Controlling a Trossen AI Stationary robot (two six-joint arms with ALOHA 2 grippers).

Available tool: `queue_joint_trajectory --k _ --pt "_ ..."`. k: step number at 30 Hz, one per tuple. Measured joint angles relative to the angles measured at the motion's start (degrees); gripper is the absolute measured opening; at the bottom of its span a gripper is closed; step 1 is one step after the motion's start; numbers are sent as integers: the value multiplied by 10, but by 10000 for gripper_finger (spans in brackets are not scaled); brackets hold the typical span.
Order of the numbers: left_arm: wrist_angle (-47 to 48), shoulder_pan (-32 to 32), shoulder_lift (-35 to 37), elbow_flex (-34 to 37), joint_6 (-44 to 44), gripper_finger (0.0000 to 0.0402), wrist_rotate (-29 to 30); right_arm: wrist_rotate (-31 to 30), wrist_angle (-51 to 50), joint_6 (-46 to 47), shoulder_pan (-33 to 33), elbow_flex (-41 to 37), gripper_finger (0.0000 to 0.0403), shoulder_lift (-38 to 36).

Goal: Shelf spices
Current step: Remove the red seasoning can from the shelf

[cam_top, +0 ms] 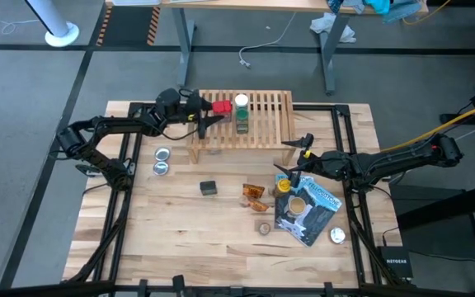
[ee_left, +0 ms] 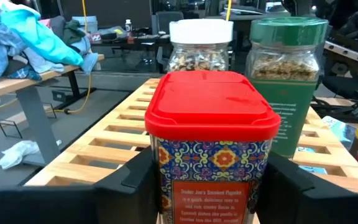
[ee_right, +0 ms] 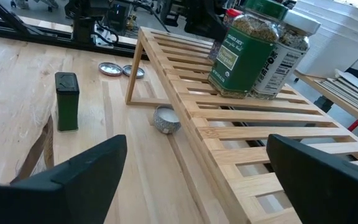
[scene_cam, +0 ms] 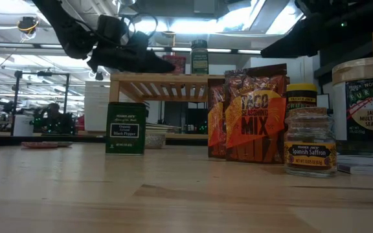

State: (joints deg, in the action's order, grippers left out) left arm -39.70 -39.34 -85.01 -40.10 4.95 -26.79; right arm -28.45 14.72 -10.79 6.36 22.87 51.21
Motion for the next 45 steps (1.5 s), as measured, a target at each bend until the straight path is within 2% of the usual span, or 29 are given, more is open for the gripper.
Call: queue_joint_trajectory --k 13,16,21,27,33,40,45 --pt "8 1 29 0 -17 179 11 0 0 0 0 0 392 0" --pt "34 6 60 0 -17 179 22 0 0 0 0 0 392 0" --pt "143 25 143 0 3 179 62 0 0 0 0 0 392 0" --pt "312 84 261 0 1 179 143 0 1 0 0 0 392 0" --pt "434 187 350 0 -28 179 263 0 0 0 0 0 392 0" --pt "542 318 379 0 -112 179 403 0 0 0 0 0 392 0" --pt "553 394 379 19 -169 179 486 0 0 0 0 0 392 0"
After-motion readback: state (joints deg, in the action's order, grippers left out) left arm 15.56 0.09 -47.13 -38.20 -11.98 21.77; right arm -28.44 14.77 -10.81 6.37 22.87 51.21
